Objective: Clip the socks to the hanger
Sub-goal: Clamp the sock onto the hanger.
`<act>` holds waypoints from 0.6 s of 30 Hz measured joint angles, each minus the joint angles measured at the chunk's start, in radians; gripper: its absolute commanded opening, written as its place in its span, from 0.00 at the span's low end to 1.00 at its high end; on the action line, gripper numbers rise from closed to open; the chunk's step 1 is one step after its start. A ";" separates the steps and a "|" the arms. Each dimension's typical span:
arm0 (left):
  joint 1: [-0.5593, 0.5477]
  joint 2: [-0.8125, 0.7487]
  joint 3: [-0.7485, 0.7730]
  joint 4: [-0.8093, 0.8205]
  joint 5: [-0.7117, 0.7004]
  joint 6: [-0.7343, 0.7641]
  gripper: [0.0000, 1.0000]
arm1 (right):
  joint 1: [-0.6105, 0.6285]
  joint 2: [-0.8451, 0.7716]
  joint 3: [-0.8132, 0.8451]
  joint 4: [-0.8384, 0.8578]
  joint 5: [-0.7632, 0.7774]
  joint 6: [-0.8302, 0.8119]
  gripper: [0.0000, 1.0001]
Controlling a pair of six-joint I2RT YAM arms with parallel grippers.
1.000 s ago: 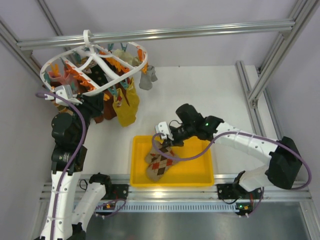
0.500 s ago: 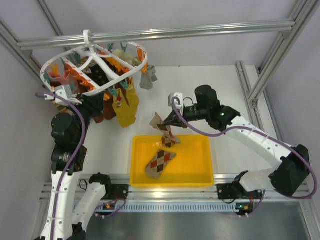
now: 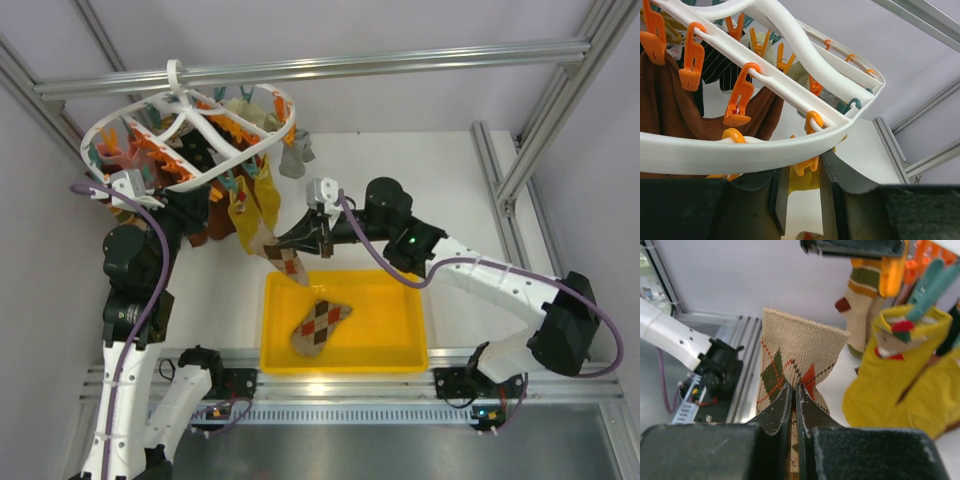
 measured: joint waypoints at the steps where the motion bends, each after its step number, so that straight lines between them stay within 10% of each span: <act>1: 0.000 0.000 0.000 0.000 0.001 -0.002 0.00 | 0.026 0.024 0.005 0.050 0.008 0.026 0.00; 18: 0.000 0.003 0.000 0.001 0.006 -0.019 0.00 | 0.107 0.416 0.135 0.511 0.173 0.139 0.00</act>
